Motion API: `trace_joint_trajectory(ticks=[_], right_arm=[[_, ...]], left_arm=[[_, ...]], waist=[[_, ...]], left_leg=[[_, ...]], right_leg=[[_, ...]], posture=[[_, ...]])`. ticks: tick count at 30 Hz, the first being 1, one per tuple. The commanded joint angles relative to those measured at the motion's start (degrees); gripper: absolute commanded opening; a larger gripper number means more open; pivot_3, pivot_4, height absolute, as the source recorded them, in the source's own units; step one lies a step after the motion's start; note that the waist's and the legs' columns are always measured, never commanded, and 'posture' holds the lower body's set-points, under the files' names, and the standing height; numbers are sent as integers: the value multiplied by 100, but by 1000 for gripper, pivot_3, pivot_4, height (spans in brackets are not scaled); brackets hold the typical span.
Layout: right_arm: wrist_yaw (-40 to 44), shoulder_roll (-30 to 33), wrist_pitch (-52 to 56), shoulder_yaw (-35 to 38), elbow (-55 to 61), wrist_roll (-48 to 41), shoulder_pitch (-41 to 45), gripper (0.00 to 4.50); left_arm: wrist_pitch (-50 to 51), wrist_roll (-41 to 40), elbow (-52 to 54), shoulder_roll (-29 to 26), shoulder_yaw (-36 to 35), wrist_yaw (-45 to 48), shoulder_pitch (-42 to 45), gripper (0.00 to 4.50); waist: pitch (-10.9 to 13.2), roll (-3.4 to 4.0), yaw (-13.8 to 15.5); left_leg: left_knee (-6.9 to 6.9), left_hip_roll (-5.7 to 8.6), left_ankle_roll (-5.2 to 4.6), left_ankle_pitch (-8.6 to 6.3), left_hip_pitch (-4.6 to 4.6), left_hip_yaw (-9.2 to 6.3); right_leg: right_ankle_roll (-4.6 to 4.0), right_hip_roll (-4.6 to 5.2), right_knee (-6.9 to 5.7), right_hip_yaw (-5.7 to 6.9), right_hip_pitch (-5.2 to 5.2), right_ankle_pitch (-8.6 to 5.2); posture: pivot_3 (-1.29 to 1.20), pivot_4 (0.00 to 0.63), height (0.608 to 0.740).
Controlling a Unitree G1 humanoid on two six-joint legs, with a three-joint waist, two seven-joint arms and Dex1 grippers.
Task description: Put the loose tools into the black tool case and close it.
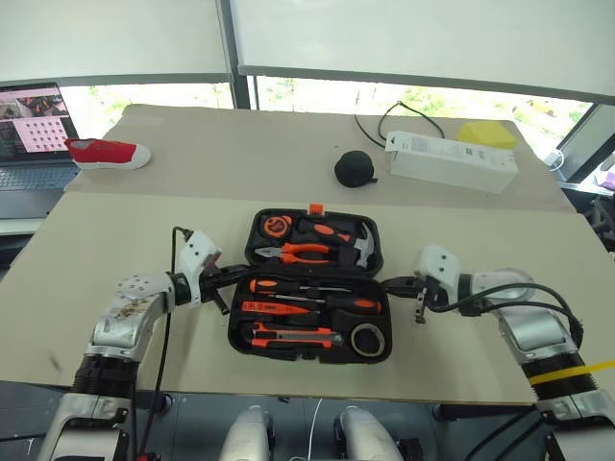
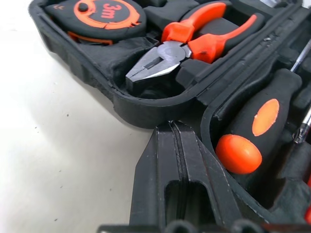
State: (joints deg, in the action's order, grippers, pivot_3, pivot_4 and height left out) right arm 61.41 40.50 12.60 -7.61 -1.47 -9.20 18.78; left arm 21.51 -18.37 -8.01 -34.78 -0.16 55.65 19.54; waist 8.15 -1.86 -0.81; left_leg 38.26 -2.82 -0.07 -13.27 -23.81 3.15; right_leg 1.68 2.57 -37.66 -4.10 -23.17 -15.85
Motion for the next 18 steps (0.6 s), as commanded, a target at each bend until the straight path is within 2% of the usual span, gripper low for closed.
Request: trace_joint_trajectory(ticks=[1,4,7,8,10,14,17,18], right_arm=[[-199,23,-74,147,332,26,-28,85],[-244,187,-54,351,281,-28,-172,85],[-344,186,466,730,517,-440,-275,0],[-352,209,559,909,636,-605,-334,295],[-357,244,1028,1231,903,-1016,-400,806],[-714,440,3201,1732,1556,-2106,-113,2242],[-902,782,4502,1542,1857,-2443,335,3202],[-1001,828,4897,1436,1875,-2520,530,3613]], left_arm=[[200,-322,431,-32,11,336,-93,0],[462,-568,662,-99,-140,459,-238,0],[513,-785,883,-121,-333,523,-375,688],[542,-690,898,-220,-439,361,-401,1164],[776,-605,877,-444,-624,118,-405,1800],[1677,-518,909,-1133,-622,-31,-234,3348],[2511,-802,1031,-1385,-506,23,133,4424],[2841,-889,1033,-1379,-462,-28,308,4500]], waist=[[0,0,2],[0,0,7],[1,0,30],[1,0,31],[1,0,32],[2,0,-7],[4,2,-5],[4,2,-3]], left_leg=[[1,0,0,0,0,0],[1,0,0,0,0,1],[2,1,0,0,-4,0],[2,1,0,0,-3,0],[5,1,0,0,-3,-3],[7,-3,0,0,3,-11],[7,-1,0,1,5,-16],[8,-1,0,1,6,-15]], right_leg=[[0,0,0,0,0,0],[1,1,2,0,1,0],[1,2,4,2,1,-1],[1,3,3,1,1,-1],[1,2,0,2,2,-1],[0,-1,-10,2,2,-1],[0,0,-15,-2,0,-1],[-1,0,-16,-1,1,-2]], posture=[[0,150,740],[0,150,740],[0,150,740],[0,150,740],[0,150,740],[0,150,740],[0,150,740],[0,150,740]])
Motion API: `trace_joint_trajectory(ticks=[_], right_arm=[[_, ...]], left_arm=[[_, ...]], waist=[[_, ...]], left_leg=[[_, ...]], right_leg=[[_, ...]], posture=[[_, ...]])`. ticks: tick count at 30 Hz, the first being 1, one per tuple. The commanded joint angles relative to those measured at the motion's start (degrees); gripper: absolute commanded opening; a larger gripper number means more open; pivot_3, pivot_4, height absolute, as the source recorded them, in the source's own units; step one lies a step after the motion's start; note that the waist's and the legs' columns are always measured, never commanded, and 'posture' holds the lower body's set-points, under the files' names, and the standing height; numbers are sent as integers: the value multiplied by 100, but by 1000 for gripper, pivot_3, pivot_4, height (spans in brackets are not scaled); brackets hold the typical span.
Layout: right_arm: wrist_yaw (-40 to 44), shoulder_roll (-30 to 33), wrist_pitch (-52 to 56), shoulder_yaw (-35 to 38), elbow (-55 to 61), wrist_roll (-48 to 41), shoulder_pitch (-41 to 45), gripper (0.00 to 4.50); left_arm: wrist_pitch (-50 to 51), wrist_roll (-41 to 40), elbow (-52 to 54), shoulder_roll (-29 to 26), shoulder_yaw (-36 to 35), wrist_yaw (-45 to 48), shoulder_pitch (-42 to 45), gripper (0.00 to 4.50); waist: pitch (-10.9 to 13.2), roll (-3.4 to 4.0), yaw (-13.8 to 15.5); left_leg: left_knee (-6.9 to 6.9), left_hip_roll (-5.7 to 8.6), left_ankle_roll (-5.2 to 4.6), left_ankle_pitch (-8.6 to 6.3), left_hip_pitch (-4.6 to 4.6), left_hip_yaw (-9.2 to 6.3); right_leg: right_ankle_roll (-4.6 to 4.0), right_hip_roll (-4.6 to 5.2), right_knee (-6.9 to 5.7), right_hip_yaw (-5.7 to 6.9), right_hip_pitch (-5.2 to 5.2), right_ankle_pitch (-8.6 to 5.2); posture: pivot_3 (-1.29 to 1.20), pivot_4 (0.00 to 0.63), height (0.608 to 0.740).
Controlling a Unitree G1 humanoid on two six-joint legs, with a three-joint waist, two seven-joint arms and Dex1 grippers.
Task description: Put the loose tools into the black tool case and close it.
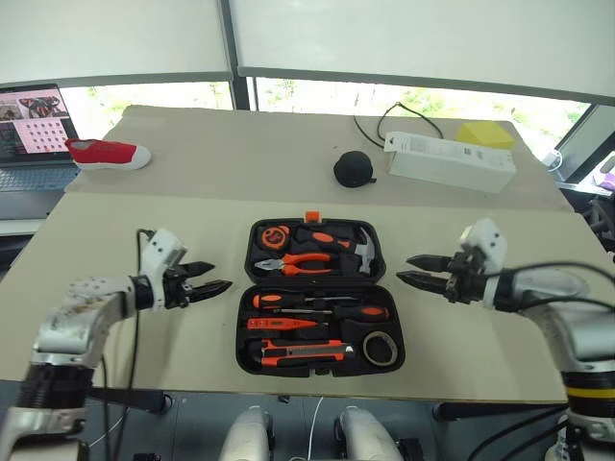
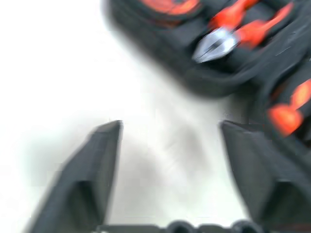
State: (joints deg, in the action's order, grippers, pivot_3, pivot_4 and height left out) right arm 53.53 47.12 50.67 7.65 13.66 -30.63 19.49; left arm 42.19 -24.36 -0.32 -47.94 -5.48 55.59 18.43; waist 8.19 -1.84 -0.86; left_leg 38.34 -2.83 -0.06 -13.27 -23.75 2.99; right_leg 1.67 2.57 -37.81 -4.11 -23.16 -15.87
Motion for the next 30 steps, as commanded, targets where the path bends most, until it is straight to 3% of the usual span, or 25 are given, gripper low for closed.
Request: trace_joint_trajectory(ticks=[1,5,9,15,18,19,20,26,27,30], right_arm=[[-360,167,1405,-232,332,-359,681,3980],[-1071,-149,2490,-696,-223,-128,1568,3980],[-1525,-475,2475,-1000,-862,227,2024,3980],[-1758,-818,2403,-1238,-1399,457,2351,3980],[-1917,-963,2436,-1270,-1610,588,2394,3324],[-1960,-1021,2435,-1254,-1691,616,2410,2810],[-2023,-1072,2448,-1250,-1783,657,2428,2599],[-2011,-1105,2508,-1464,-2132,754,2501,572],[-2002,-1110,2484,-1475,-2163,761,2500,118],[-2074,-1199,2468,-1365,-2242,754,2523,0]], left_arm=[[1052,-310,247,-40,152,-90,607,4500],[2199,-283,-5,493,346,-854,1460,4500],[2577,-193,-164,920,509,-1294,1874,4500],[2773,-103,-268,1104,649,-1653,1991,4500],[2801,-54,-300,1094,666,-1756,1953,4500],[2784,-40,-322,1087,676,-1776,1943,4087],[2773,-40,-327,1078,682,-1780,1929,3976],[2694,-119,-293,1272,652,-1828,1868,1996],[2615,-116,-337,1334,598,-1869,1876,1503],[2348,-91,-525,1488,381,-2012,1901,446]], waist=[[1,-1,5],[2,-4,25],[2,-7,13],[2,-7,-4],[2,-7,4],[2,-7,4],[2,-7,5],[2,-7,9],[2,-7,12],[1,-7,21]], left_leg=[[0,1,0,0,0,2],[9,5,0,0,-5,4],[12,8,0,0,-29,3],[45,7,3,4,-115,1],[45,7,4,4,-115,1],[47,7,4,4,-114,1],[48,7,4,4,-114,1],[51,8,4,5,-94,1],[52,8,5,5,-89,1],[54,9,7,11,-78,1]], right_leg=[[0,0,0,0,0,0],[1,-1,-2,5,1,-1],[2,-1,4,4,-15,-1],[0,-2,-32,-1,-112,1],[0,0,-32,1,-111,1],[1,0,-32,2,-107,2],[1,0,-32,2,-107,2],[3,0,-34,4,-84,4],[3,0,-34,4,-79,5],[6,0,-32,5,-65,12]], posture=[[0,150,740],[0,150,740],[0,150,740],[0,150,740],[0,150,740],[0,150,740],[0,150,740],[0,150,740],[0,150,740],[0,150,740]])
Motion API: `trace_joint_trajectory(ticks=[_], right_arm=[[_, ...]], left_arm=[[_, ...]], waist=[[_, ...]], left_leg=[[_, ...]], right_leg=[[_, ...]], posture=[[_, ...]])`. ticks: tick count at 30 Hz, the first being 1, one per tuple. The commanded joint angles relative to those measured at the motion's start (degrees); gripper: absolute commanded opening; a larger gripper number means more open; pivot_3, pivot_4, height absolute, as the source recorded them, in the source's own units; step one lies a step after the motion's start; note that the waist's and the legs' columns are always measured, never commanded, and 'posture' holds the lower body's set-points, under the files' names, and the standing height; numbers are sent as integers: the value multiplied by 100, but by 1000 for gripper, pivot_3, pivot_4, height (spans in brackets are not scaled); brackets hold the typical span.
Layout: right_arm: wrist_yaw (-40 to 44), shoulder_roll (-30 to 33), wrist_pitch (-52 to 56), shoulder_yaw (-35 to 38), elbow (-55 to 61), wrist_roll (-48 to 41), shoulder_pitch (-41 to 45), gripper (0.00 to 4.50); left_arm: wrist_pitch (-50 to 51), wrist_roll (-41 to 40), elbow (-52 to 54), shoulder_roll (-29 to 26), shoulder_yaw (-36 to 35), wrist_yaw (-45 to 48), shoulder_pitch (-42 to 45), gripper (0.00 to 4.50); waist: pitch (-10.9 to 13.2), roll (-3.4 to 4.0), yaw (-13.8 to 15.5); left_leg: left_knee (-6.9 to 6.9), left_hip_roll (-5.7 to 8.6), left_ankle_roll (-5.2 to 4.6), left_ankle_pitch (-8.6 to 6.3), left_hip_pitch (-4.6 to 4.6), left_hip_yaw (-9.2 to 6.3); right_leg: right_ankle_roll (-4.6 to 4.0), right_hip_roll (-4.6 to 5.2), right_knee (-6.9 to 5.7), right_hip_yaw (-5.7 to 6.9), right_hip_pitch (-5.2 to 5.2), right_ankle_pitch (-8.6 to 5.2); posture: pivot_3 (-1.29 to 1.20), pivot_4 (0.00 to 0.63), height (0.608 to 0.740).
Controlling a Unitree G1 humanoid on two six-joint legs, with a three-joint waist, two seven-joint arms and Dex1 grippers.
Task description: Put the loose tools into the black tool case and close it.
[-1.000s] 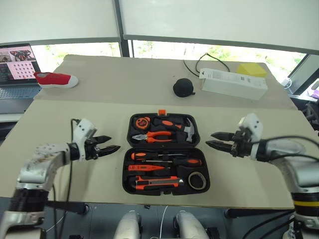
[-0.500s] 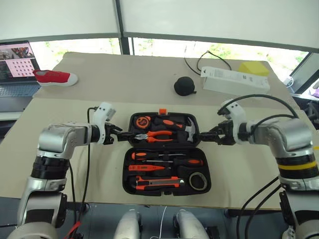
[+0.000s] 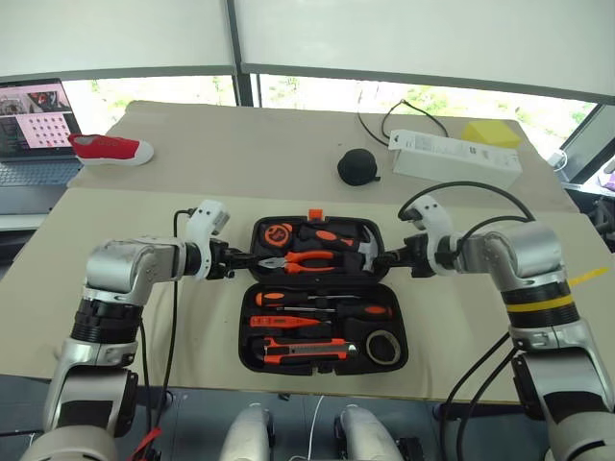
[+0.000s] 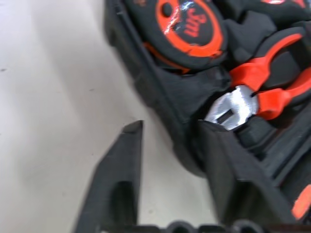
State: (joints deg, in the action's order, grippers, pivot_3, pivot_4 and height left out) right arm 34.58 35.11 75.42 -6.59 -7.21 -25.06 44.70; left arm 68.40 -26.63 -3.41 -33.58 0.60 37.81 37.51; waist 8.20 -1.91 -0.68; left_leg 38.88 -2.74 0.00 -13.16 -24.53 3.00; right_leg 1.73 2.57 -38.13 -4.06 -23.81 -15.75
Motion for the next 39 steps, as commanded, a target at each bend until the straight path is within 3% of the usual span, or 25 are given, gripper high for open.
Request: trace_joint_trajectory(ticks=[1,6,10,12,17,20,23,28,31,33,35,37,38,39], right_arm=[[-213,-52,-26,143,-175,176,10,0],[-41,-203,-1172,333,309,200,-161,0],[388,-32,-2851,160,956,580,-626,0],[629,81,-3796,119,1193,796,-971,0],[801,537,-7128,-97,1186,1952,-2352,0],[378,678,-9086,-140,700,2727,-2982,0],[-173,766,-10179,-138,278,3442,-3313,0],[-263,816,-10876,-38,99,3462,-3870,1714],[-307,982,-10951,291,178,3317,-4233,2772],[-162,1103,-10713,536,351,2955,-4517,3368],[199,1192,-10128,731,755,2267,-4849,3222],[669,1382,-9593,869,1370,1529,-5299,2722],[939,1524,-9293,883,1737,1181,-5575,2537],[1127,1624,-9051,893,2056,945,-5815,2056]], left_arm=[[-436,108,-266,151,-390,-290,2,145],[-1681,-128,-343,514,-1022,-63,-97,58],[-3396,12,-407,636,-1244,316,-392,58],[-4038,99,-431,593,-1253,522,-605,58],[-6282,561,-493,563,-1245,1045,-1484,58],[-7443,676,-466,620,-1246,1356,-2007,58],[-7987,870,-578,444,-1131,1572,-2542,58],[-8203,817,-305,160,-1340,1573,-3338,1720],[-7936,609,-256,-145,-1629,1637,-3707,2803],[-7657,459,-336,-331,-1754,1723,-3815,2896],[-7462,392,-367,-479,-1725,1836,-3764,2896],[-7206,397,-393,-563,-1625,1834,-3517,2320],[-7091,413,-436,-578,-1546,1836,-3309,2249],[-6955,408,-453,-572,-1483,1818,-3129,1780]], waist=[[0,0,2],[2,0,-18],[7,1,-26],[8,0,-29],[8,1,6],[8,1,2],[7,0,-10],[14,-12,-22],[16,-10,-25],[15,-11,-13],[17,-9,5],[16,-10,18],[17,-10,17],[17,-10,28]], left_leg=[[-1,1,-1,1,19,0],[-2,0,-5,11,56,-1],[-3,0,-1,14,7,-1],[-5,0,10,22,-53,2],[-13,-4,6,18,-69,5],[-12,-2,-4,11,-69,12],[-10,-3,-5,9,-51,18],[-40,-13,-5,8,87,31],[-37,-12,-6,11,95,37],[-36,-17,-5,12,108,34],[-38,-16,-5,12,124,37],[-40,-18,-5,12,129,34],[-40,-20,-5,12,133,34],[-40,-19,-5,12,136,32]], right_leg=[[1,1,1,0,20,1],[-2,-1,8,4,60,11],[0,-2,6,1,8,14],[0,-1,5,-6,-56,25],[1,6,8,3,-59,25],[6,13,26,3,-49,27],[8,13,53,0,-35,27],[-1,6,60,-3,87,21],[-3,8,42,-14,81,21],[-5,3,41,-10,96,22],[-5,6,44,-10,112,21],[-3,7,50,-6,124,20],[-3,10,51,-7,128,20],[-3,10,51,-6,137,19]], posture=[[0,150,740],[0,150,740],[0,150,740],[0,150,740],[0,150,740],[0,150,740],[0,150,740],[0,150,740],[0,150,740],[0,150,740],[0,150,740],[0,150,740],[0,150,740],[0,150,740]])
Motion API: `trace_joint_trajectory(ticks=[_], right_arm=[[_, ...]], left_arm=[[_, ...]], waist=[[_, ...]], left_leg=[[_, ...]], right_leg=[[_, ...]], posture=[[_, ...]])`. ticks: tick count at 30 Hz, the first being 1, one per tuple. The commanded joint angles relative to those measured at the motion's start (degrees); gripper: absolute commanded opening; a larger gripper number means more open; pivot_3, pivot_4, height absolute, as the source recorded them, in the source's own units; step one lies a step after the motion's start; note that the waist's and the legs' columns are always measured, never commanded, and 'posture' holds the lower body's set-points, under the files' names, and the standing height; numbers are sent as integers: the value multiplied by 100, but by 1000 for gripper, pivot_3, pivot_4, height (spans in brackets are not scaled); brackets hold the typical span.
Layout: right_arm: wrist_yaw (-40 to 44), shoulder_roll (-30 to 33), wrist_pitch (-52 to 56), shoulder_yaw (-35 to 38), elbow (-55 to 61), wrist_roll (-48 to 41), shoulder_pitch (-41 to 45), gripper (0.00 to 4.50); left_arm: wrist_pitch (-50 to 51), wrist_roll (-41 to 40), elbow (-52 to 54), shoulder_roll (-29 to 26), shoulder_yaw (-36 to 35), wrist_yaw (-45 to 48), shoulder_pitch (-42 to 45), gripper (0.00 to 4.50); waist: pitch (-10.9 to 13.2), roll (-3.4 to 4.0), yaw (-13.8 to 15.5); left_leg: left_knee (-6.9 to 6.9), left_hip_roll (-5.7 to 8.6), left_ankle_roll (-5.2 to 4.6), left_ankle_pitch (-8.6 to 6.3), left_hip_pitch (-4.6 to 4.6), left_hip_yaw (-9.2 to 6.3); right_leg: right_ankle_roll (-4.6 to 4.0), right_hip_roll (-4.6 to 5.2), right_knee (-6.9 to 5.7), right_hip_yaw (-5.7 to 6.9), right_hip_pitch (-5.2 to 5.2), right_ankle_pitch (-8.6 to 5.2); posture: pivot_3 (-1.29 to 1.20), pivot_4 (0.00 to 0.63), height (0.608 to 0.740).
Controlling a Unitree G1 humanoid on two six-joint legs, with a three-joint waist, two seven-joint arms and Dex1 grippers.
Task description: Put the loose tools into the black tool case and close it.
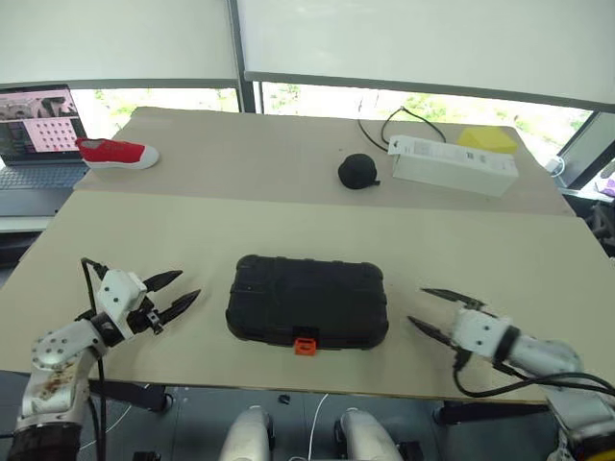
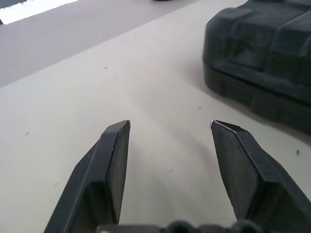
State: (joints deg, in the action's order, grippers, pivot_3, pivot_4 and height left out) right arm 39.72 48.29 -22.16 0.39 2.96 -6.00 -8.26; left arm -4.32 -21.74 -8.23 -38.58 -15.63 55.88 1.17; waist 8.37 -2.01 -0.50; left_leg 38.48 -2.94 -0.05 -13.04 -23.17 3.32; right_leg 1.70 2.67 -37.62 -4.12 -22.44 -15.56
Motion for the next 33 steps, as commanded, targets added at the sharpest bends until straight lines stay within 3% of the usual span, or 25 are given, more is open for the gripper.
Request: trace_joint_trajectory(ticks=[1,3,5,7,14,19,25,33], right_arm=[[728,356,883,211,1244,-1093,-664,1779],[944,512,1313,73,1805,-1243,-952,1241],[988,478,1778,-247,2252,-1207,-947,447],[999,363,2040,-535,2421,-1004,-805,49],[911,-199,2825,-1361,2328,-398,-40,49],[798,-555,2756,-1450,2021,-71,410,49],[560,-1005,2411,-1308,1308,192,1190,49],[529,-1412,1987,-1301,344,392,1975,49]], left_arm=[[402,-85,18,-64,176,3,614,1521],[532,54,-136,-28,423,39,1070,951],[534,311,-512,41,800,171,1673,38],[520,560,-890,109,1124,283,2122,0],[518,1133,-2119,273,1885,710,3126,0],[736,1063,-2135,152,1923,1154,3030,0],[1328,424,-1120,-173,1645,1841,2179,0],[1795,-13,302,-239,1312,1649,1057,0]], waist=[[0,1,42],[-3,-6,58],[-4,-8,53],[-3,-9,41],[5,-26,-31],[5,-26,-23],[7,-28,-75],[11,-27,-21]], left_leg=[[2,0,0,0,1,-1],[2,0,0,0,2,-6],[3,1,0,0,1,-8],[8,5,0,0,1,-7],[11,7,-1,-1,-20,-10],[19,8,-1,-1,-43,-11],[28,2,-1,-1,-64,-6],[29,3,0,0,-65,-4]], right_leg=[[0,-1,1,2,2,0],[3,-7,2,8,7,-2],[2,-8,3,9,7,-1],[3,-12,2,8,7,-2],[5,-20,1,4,-15,-3],[5,-18,-1,5,-32,-3],[2,-19,-27,0,-66,0],[2,-15,-38,0,-74,-1]], posture=[[0,150,740],[0,150,740],[0,150,740],[0,150,740],[0,150,740],[0,150,740],[0,150,740],[0,150,740]])
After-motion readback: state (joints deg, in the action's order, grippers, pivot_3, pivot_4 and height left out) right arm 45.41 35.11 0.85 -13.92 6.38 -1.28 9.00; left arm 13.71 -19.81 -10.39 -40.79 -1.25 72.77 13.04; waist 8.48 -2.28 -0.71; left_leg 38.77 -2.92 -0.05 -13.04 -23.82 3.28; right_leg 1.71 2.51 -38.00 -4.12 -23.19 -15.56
